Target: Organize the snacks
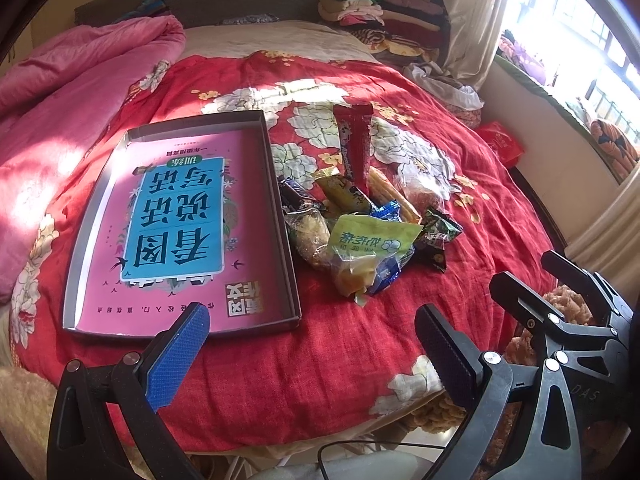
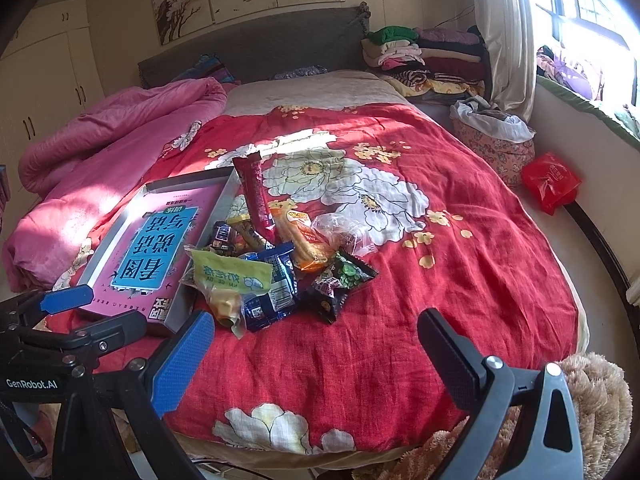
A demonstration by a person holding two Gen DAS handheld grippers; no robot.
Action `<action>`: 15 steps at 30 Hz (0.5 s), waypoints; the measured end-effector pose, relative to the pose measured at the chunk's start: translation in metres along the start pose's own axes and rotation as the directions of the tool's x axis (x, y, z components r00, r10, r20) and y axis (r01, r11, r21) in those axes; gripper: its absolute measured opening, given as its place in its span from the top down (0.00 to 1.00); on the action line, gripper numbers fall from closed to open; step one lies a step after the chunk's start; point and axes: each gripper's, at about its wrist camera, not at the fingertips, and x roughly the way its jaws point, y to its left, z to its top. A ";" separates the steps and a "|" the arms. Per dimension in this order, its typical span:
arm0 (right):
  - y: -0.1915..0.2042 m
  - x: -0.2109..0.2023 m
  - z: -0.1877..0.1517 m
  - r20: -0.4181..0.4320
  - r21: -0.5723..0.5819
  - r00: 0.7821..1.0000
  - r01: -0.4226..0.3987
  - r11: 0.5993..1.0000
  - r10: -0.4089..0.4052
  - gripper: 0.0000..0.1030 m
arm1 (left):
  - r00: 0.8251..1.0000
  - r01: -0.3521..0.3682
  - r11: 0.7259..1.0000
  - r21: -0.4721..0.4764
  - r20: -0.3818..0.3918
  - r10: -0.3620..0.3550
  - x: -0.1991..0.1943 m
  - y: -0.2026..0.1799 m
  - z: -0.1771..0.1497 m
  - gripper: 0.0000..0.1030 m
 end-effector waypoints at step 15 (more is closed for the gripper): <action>-0.024 0.020 0.016 -0.022 0.032 1.000 0.018 0.999 -0.017 0.00 | 0.998 0.050 0.998 0.033 -0.026 -0.049 0.025 -0.014 0.010 0.02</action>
